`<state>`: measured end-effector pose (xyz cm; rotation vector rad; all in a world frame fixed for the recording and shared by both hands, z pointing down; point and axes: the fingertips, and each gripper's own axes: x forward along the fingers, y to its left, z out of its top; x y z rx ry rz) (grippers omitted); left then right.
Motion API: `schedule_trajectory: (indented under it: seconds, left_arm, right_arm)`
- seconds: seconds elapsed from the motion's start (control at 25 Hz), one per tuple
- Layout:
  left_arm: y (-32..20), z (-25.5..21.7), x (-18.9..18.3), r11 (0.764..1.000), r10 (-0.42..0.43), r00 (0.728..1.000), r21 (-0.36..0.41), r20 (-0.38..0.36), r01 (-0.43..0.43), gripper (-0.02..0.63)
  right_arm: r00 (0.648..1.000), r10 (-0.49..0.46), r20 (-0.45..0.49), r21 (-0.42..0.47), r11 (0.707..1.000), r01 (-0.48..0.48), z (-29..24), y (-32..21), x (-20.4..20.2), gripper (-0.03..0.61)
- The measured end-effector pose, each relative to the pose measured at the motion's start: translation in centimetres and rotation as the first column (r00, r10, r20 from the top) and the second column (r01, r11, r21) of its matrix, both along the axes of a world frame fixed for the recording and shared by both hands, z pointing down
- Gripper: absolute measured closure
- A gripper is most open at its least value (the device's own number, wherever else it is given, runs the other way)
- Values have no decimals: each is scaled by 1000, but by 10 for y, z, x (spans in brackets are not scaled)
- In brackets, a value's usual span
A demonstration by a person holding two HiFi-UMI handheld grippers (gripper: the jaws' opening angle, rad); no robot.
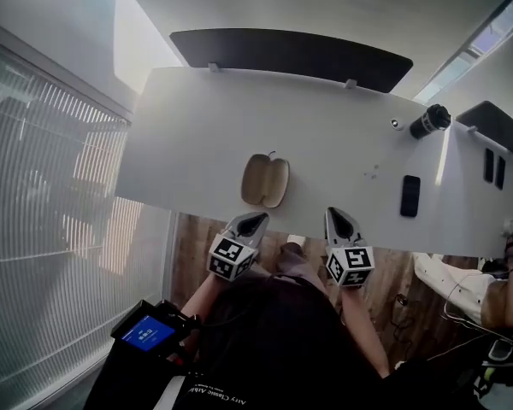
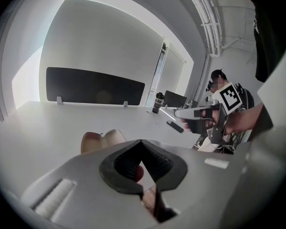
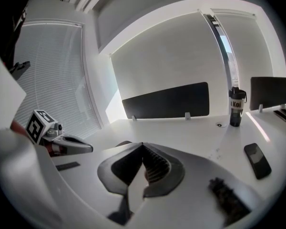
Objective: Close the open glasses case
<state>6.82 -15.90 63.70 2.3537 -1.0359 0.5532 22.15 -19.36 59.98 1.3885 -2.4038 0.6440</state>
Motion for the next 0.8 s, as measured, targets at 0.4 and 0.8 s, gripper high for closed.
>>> schedule_trajectory:
  seconds: [0.4, 0.8]
  left_arm:
    - [-23, 51, -43, 996, -21, 999, -89, -31, 18, 607]
    - [-43, 90, -71, 983, 25, 999, -180, -45, -33, 607]
  right_arm:
    - [996, 0, -94, -49, 999, -5, 21, -12, -33, 574]
    - [989, -43, -145, -109, 994, 27, 47, -31, -74, 574]
